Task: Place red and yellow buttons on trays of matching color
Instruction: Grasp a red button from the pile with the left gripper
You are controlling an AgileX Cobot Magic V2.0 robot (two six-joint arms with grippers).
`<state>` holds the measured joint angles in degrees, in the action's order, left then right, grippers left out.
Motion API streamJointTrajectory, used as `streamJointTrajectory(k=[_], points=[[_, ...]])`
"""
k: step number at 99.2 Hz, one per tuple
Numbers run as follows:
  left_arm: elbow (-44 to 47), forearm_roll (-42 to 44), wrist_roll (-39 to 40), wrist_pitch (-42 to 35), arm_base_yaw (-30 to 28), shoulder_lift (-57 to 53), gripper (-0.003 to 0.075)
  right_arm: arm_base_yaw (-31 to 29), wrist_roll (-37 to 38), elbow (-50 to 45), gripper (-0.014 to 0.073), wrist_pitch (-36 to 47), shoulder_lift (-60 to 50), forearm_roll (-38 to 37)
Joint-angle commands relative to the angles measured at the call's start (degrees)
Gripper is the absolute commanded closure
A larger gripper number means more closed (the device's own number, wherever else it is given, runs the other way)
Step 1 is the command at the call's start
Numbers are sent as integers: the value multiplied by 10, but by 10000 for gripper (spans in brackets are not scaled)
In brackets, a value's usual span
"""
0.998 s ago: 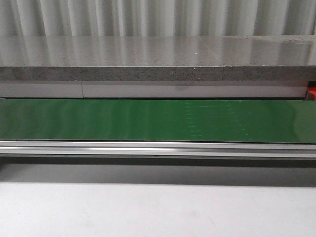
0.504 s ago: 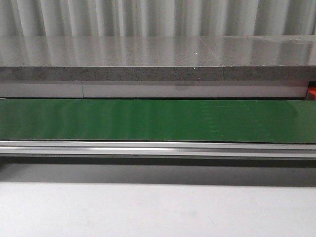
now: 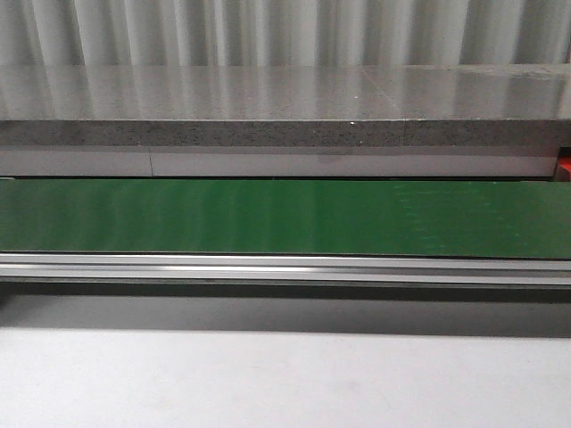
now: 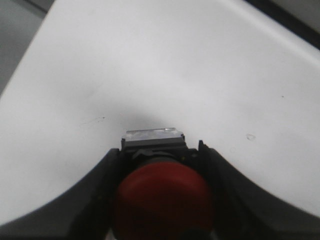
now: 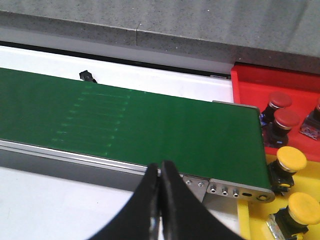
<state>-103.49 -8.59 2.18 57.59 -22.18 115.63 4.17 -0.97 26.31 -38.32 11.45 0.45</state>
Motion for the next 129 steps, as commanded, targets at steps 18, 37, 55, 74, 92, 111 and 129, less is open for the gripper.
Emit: streamJointTrajectory(k=[18,37,55,74,92,111,129], points=[[3,-4,-52,14,35,-131,582,0,-4,15,662,48,6,-4],[84,-1,-76,4,85,-197,582,0,-4,15,662,49,6,-4],[165,2,-78,-22,141,-238,582,0,-4,15,662,49,6,-4],[221,6,-78,-35,174,-234,582,0,-4,15,662,50,6,-4],[245,6,-78,-42,175,-218,582,0,-4,15,662,50,6,-4],[246,6,-78,-13,175,-188,582,0,-4,15,662,50,6,-4],[245,13,-78,-4,175,-176,530,0,-4,15,662,50,6,-4]])
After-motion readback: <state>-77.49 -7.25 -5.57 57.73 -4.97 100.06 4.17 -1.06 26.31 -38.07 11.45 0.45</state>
